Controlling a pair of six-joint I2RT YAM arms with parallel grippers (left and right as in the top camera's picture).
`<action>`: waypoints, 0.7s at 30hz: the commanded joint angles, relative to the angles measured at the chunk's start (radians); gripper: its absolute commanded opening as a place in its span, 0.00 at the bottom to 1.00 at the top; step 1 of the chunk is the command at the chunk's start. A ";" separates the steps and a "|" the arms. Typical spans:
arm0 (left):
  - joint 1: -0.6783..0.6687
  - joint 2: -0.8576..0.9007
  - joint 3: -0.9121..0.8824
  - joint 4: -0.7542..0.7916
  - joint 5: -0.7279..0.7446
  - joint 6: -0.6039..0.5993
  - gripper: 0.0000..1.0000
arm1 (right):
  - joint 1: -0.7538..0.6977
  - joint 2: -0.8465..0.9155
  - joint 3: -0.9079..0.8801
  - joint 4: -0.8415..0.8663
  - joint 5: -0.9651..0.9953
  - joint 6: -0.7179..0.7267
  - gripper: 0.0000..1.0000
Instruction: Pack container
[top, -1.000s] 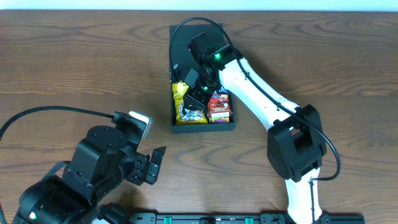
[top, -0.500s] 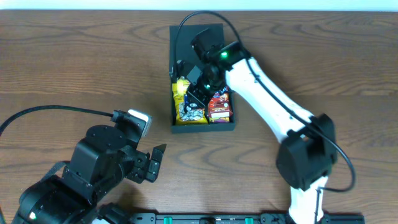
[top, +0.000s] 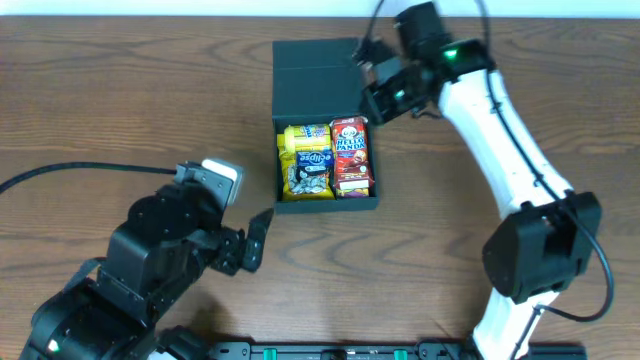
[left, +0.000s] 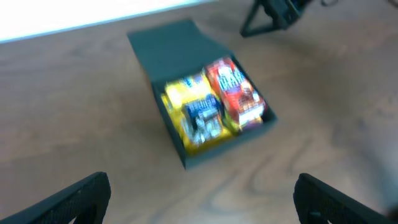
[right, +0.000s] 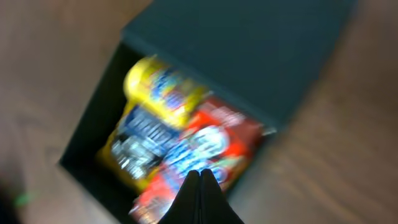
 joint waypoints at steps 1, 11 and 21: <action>-0.002 0.035 0.012 0.035 -0.085 0.004 0.95 | -0.065 0.013 0.005 0.055 -0.006 0.047 0.01; 0.148 0.338 0.012 0.304 0.041 0.002 0.95 | -0.147 0.026 0.005 0.215 -0.015 0.045 0.01; 0.460 0.653 0.014 0.542 0.349 -0.132 0.87 | -0.149 0.028 0.005 0.297 -0.015 0.043 0.01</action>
